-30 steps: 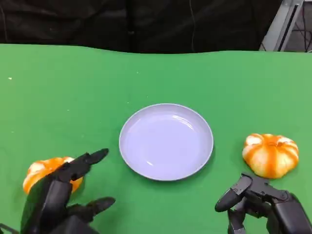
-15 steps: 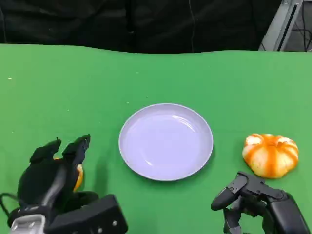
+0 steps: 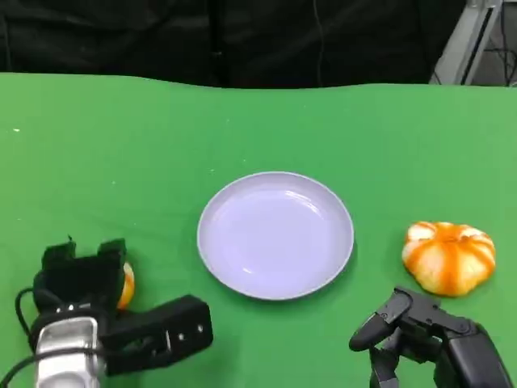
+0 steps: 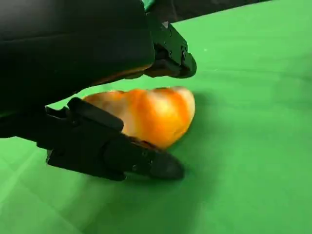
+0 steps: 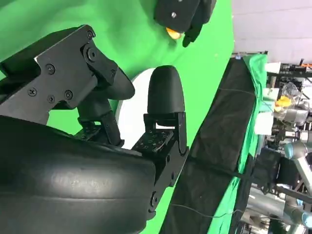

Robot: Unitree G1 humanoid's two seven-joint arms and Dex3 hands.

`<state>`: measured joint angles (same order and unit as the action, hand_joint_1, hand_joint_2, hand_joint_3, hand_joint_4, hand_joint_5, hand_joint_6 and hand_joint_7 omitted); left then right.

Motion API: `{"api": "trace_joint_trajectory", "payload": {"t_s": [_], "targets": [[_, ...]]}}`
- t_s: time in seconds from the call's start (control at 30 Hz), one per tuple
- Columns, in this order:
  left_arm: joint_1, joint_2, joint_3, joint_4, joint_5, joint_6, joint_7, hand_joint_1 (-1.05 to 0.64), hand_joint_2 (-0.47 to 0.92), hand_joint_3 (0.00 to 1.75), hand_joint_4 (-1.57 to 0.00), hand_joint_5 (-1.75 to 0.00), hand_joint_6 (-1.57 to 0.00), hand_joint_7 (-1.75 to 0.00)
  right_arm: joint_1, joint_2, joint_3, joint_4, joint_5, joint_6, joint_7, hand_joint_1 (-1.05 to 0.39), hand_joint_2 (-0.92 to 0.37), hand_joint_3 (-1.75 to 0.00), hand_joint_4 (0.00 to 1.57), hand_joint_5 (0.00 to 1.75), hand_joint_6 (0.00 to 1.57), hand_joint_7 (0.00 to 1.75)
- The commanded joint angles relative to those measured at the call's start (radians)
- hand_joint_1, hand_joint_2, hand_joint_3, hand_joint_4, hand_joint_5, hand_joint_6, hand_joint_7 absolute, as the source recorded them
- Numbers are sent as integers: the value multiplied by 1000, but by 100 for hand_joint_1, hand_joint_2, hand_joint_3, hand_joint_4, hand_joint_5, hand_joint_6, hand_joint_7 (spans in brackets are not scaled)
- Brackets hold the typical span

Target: Grasp the bread from the table and place it into the plate.

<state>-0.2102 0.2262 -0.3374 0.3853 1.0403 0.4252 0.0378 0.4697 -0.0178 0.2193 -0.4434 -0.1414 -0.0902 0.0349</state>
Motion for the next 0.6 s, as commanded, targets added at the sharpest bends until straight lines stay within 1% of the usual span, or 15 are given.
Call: {"api": "trace_joint_trajectory", "payload": {"t_s": [0.03, 0.13, 0.17, 0.2, 0.23, 0.27, 0.3, 0.33, 0.37, 0.4, 0.43, 0.47, 0.5, 0.6], "targets": [[-8, 29, -15, 108, -59, 2, -6, -54, 92, 4, -25, -32, -39, -6, 4, -6, -1, -10, -2, 2, -5, 4, -48, -121, 70, 167, 71, 135], [-16, 39, -25, 125, -87, -4, 0, -53, 92, 5, -32, -34, -43, -7, 5, -6, -1, -12, -4, 4, -5, 4, -47, -122, 70, 167, 71, 135], [7, 43, 9, 110, -144, -76, 47, -53, 92, 5, -32, -34, -44, -6, 5, -7, -2, -10, -1, -1, -4, 4, -47, -122, 70, 167, 71, 135], [25, 47, 33, 99, -190, -133, 84, -43, 92, 7, -64, -115, -81, -30, 5, -7, -4, -8, 1, -5, -4, 4, -47, -123, 70, 166, 71, 135], [36, 51, 49, 94, -223, -175, 113, -39, 92, 7, -74, -144, -94, -38, 5, -7, -5, -6, 2, -7, -4, 4, -47, -123, 69, 166, 71, 135], [53, 55, 63, 78, -252, -225, 154, -37, 92, 7, -79, -159, -101, -42, 5, -7, -5, -5, 4, -8, -4, 4, -47, -123, 69, 166, 71, 135], [71, 54, 75, 58, -278, -283, 204, -33, 90, 21, -84, -167, -90, -93, 5, -7, -5, -6, 3, -6, -3, 4, -48, -123, 70, 166, 71, 135], [84, 54, 84, 44, -300, -332, 246, -28, 80, 52, -88, -171, -79, -141, 5, -8, -5, -6, 2, -5, -3, 4, -48, -123, 70, 166, 71, 135], [99, 57, 91, 33, -320, -406, 306, -26, 74, 68, -90, -173, -74, -157, 5, -8, -5, -9, -1, 1, -3, 4, -48, -123, 70, 166, 71, 135], [106, 60, 93, 31, -332, -456, 345, -25, 65, 87, -90, -174, -71, -168, 5, -8, -4, -12, -3, 6, -3, 4, -48, -123, 70, 166, 72, 135], [109, 63, 93, 35, -338, -488, 369, -25, 61, 94, -91, -174, -70, -171, 5, -7, -4, -14, -4, 9, -4, 4, -48, -123, 70, 166, 72, 135], [118, 69, 94, 28, -348, -538, 398, -25, 59, 97, -91, -174, -69, -173, 5, -6, -4, -13, -3, 9, -5, 4, -48, -124, 70, 166, 72, 135], [123, 72, 95, 26, -354, -571, 414, -26, 57, 101, -89, -175, -67, -169, 5, -5, -4, -11, -2, 8, -6, 4, -47, -124, 70, 166, 72, 135], [136, 72, 101, 13, -358, -651, 475, -27, 55, 103, -87, -175, -67, -167, 3, -5, -4, -5, -2, -4, -7, 3, -47, -123, 70, 166, 72, 135]]}}
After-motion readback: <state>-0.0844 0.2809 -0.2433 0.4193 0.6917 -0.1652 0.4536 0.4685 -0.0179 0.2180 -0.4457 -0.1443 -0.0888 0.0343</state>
